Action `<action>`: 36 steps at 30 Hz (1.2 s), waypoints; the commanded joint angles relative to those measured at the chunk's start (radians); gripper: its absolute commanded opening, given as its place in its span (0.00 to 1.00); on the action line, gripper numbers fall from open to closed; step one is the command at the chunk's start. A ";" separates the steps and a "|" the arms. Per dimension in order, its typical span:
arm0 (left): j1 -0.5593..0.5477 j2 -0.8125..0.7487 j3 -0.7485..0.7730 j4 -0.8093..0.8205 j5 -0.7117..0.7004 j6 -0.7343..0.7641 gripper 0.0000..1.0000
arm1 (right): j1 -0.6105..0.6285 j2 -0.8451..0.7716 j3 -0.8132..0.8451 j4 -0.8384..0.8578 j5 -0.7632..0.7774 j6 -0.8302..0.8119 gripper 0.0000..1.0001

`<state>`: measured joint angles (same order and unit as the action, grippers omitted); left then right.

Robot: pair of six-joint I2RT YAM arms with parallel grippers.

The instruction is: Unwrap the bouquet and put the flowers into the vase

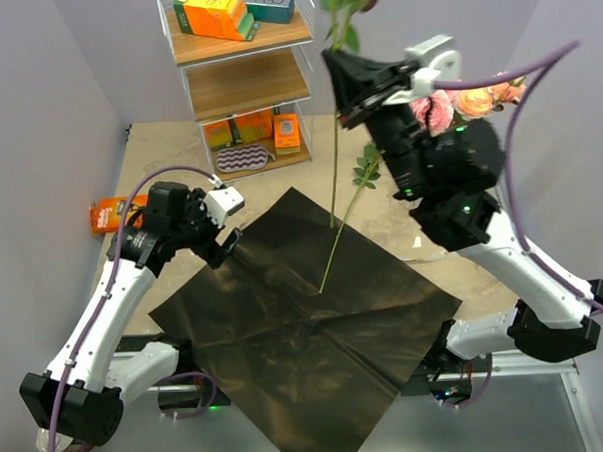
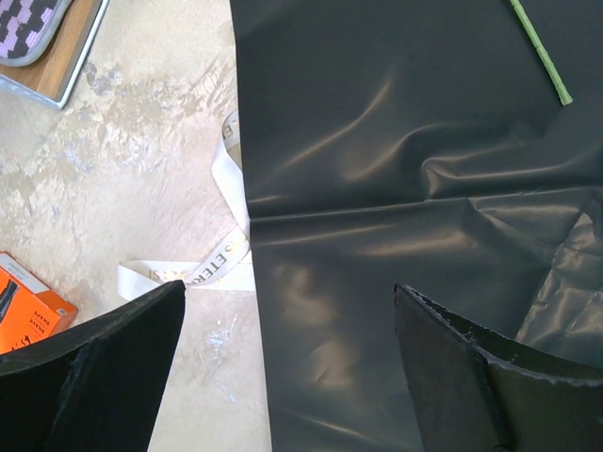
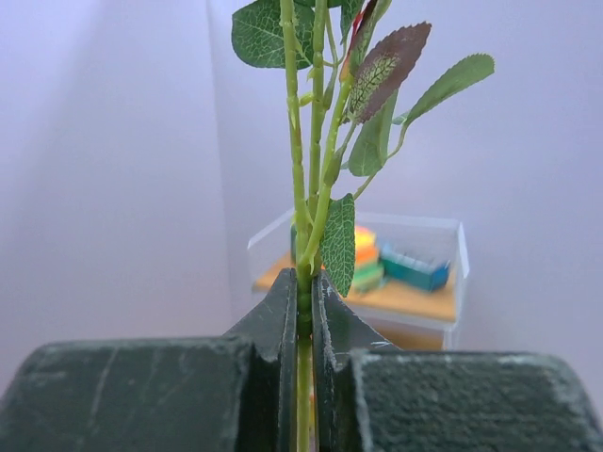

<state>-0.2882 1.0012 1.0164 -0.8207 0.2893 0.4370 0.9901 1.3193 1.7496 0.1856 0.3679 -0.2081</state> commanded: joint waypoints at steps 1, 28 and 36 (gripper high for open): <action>0.004 0.004 0.027 0.020 0.022 -0.015 0.95 | -0.001 -0.038 0.166 0.028 0.069 -0.195 0.00; 0.003 0.108 0.087 0.034 0.090 -0.029 0.95 | -0.298 -0.123 -0.095 0.705 0.301 -0.776 0.00; 0.003 0.093 0.065 0.038 0.062 -0.011 0.95 | -0.473 -0.006 -0.004 0.493 0.244 -0.529 0.00</action>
<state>-0.2882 1.1107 1.0641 -0.8085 0.3523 0.4290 0.5606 1.3075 1.6779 0.7280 0.6579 -0.8879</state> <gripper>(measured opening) 0.950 0.038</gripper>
